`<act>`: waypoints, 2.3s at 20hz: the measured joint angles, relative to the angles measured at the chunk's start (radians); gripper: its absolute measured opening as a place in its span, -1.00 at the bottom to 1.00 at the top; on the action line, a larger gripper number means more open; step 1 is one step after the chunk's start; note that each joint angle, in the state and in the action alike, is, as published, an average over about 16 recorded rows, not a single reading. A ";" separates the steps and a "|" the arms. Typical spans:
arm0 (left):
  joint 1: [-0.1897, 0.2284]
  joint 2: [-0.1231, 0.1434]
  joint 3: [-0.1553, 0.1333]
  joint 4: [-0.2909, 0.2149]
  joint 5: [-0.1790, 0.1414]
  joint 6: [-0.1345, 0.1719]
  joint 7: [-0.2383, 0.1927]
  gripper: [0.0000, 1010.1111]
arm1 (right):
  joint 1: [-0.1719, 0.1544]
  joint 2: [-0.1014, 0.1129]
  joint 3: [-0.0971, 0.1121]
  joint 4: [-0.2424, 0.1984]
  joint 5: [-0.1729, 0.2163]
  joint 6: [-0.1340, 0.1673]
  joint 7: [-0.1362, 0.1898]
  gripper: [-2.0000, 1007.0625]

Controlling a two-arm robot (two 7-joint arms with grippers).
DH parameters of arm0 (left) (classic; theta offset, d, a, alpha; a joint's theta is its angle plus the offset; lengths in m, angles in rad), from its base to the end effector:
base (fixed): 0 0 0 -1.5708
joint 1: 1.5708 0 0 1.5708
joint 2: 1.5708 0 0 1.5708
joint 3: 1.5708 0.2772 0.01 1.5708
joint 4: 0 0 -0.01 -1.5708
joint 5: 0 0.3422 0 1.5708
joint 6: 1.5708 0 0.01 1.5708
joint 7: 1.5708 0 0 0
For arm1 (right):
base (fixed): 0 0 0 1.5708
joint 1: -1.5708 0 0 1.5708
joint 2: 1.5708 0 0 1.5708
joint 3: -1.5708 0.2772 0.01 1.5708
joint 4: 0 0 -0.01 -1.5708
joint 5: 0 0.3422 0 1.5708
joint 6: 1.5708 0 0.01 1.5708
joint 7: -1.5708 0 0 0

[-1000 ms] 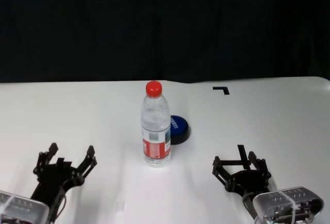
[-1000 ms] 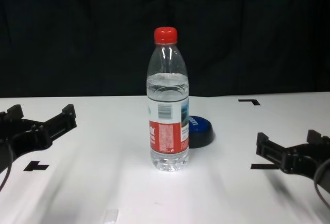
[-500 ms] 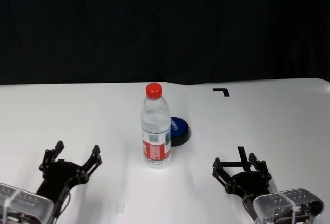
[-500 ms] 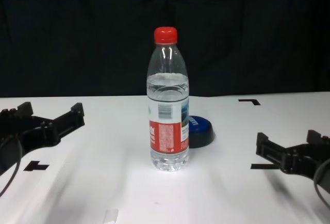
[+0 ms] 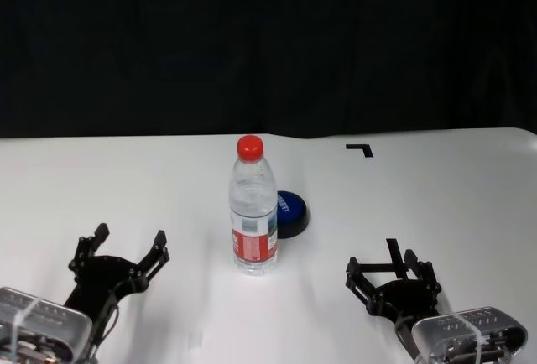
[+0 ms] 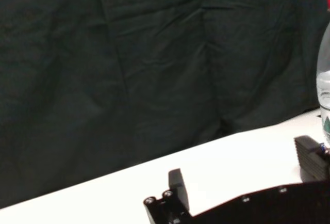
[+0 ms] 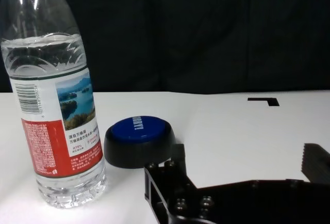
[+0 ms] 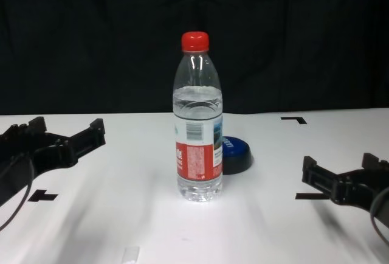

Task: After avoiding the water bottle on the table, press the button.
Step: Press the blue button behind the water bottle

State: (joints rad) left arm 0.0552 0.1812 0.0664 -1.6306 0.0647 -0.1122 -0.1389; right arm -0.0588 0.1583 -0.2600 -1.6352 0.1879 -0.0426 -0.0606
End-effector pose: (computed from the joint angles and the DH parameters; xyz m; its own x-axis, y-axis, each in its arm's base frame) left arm 0.3461 0.0241 -0.2846 0.2120 0.9446 0.2508 -0.9697 0.2353 -0.0665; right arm 0.3331 0.0502 -0.2955 0.2027 -0.9779 -0.0508 0.9792 0.2027 0.0059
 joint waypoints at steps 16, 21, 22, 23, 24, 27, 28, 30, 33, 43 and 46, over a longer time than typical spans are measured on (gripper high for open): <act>-0.068 0.013 0.024 0.064 -0.012 -0.013 -0.019 1.00 | 0.000 0.000 0.000 0.000 0.000 0.000 0.000 0.99; -0.086 0.016 0.031 0.082 -0.015 -0.017 -0.024 1.00 | 0.000 0.000 0.000 0.000 0.000 0.000 0.000 0.99; -0.089 0.017 0.032 0.085 -0.016 -0.018 -0.024 1.00 | 0.000 0.000 0.000 0.000 0.000 0.000 0.000 0.99; -0.092 0.017 0.033 0.087 -0.017 -0.019 -0.025 1.00 | 0.000 0.000 0.000 0.000 0.000 0.000 0.000 0.99; -0.095 0.018 0.034 0.090 -0.017 -0.019 -0.025 1.00 | 0.000 0.000 0.000 0.000 0.000 0.000 0.000 0.99; -0.103 0.019 0.037 0.098 -0.018 -0.020 -0.027 1.00 | 0.000 0.000 0.000 0.000 0.000 0.000 0.000 0.99; -0.105 0.020 0.038 0.100 -0.019 -0.020 -0.028 1.00 | 0.000 0.000 0.000 0.000 0.000 0.000 0.000 0.99; -0.111 0.021 0.040 0.105 -0.020 -0.021 -0.029 1.00 | 0.000 0.000 0.000 0.000 0.000 0.000 0.000 0.99; -0.119 0.022 0.043 0.113 -0.021 -0.021 -0.031 1.00 | 0.000 0.000 0.000 0.000 0.000 0.000 0.000 0.99; -0.149 0.026 0.054 0.141 -0.024 -0.022 -0.038 1.00 | 0.000 0.000 0.000 0.000 0.000 0.000 0.000 0.99; -0.158 0.028 0.057 0.151 -0.025 -0.024 -0.040 1.00 | 0.000 0.000 0.000 0.000 0.000 0.000 0.000 0.99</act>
State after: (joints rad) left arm -0.1029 0.2088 0.1231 -1.4798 0.0395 -0.1359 -0.1794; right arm -0.0588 0.1583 -0.2600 -1.6352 0.1879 -0.0426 -0.0606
